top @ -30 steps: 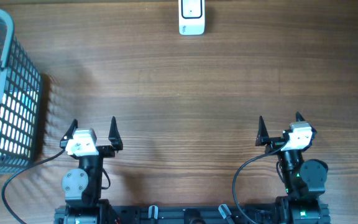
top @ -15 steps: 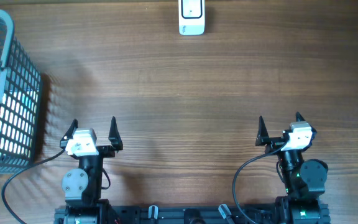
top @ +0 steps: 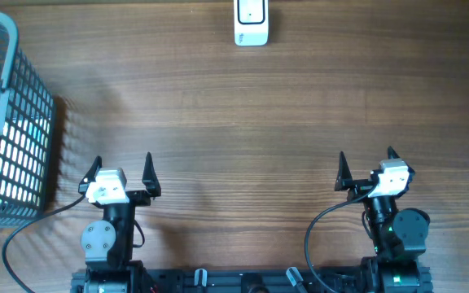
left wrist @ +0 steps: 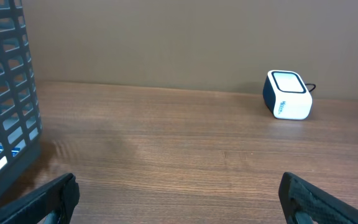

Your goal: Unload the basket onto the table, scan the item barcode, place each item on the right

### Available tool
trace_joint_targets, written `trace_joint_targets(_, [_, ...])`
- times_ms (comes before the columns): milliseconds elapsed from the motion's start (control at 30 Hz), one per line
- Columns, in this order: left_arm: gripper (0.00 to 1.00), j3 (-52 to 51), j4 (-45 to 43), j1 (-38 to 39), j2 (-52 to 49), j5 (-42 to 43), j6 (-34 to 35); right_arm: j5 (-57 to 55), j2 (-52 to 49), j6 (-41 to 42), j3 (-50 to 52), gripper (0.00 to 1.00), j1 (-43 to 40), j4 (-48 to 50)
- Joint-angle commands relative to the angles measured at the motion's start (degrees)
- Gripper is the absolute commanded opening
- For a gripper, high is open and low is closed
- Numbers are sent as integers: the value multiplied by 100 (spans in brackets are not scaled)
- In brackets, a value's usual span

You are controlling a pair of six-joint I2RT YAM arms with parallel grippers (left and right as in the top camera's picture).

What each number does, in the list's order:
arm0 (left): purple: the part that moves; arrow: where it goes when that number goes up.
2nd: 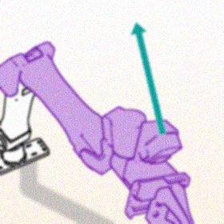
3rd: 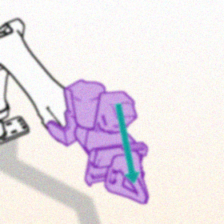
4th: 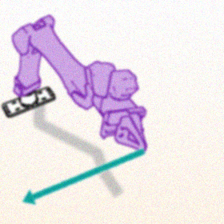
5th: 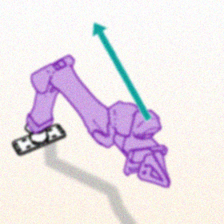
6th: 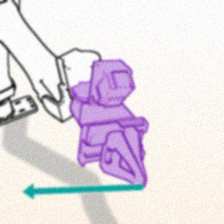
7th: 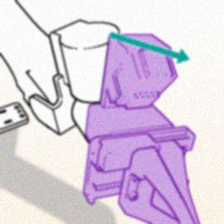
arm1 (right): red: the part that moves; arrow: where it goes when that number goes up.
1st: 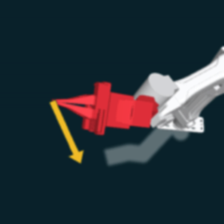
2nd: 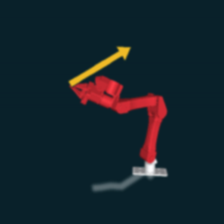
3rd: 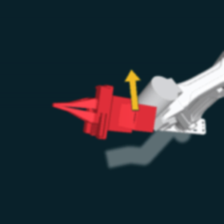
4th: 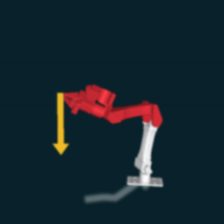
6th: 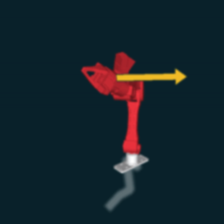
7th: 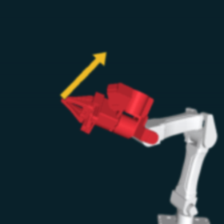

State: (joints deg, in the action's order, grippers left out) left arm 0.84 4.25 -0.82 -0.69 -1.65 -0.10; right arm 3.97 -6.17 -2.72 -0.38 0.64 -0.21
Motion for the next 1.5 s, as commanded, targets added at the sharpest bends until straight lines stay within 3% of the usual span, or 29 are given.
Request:
trace_joint_targets(0, [100, -52, -20, -31, 52, 9, 57, -103, -7, -15, 7, 100, -17, 26])
trace_joint_targets(267, [100, -52, -72, -28, 52, 107, 68, -103, -7, -15, 7, 100, -17, 26])
trace_joint_targets(433, [100, -52, -481, 92, 52, 4540, 1812, -103, -7, -13, 7, 100, -17, 26])
trace_joint_targets(533, [100, -52, -1480, 136, 52, 5720, 2439, -103, -7, -15, 7, 100, -17, 26])
trace_joint_targets(733, [100, -20, -5058, 133, 52, 5565, 3510, -103, -7, -15, 7, 100, -17, 26])
trace_joint_targets(800, [100, 372, -5195, 129, 37, 5211, 3438, -103, -7, -13, 7, 100, -17, 26])
trace_joint_targets(867, [100, 1025, -4439, 129, -114, 5023, 2881, -103, -7, -15, 7, 100, -17, 26])
trace_joint_targets(1000, [100, 3217, -1788, 129, -1257, 4813, 1482, -103, -7, -15, 7, 100, -17, 26])
trace_joint_targets(1100, [100, 5525, 1080, 129, -2844, 4107, 1106, -103, -7, -13, 7, 99, -17, 26])
trace_joint_targets(1167, [100, 6730, 2323, 129, -3740, 4118, 986, -103, -7, -13, 7, 100, -17, 26])
trace_joint_targets(1233, [100, 7567, 3228, 129, -4419, 4092, 916, -103, -7, -13, 7, 100, -17, 26])
trace_joint_targets(1300, [100, 8081, 3364, 129, -4889, 3971, 879, -103, -7, -13, 7, 100, -17, 26])
trace_joint_targets(1367, [100, 8911, 3936, 129, -5488, 3134, 1128, -103, -7, -13, 7, 99, -17, 26])
trace_joint_targets(1433, [100, 9910, 4822, 129, -6133, 1768, 1526, -103, -7, -15, 7, 100, -17, 26])
trace_joint_targets(1467, [100, 10795, 5558, 129, -6721, 658, 1722, -103, -7, -13, 7, 100, -17, 26])
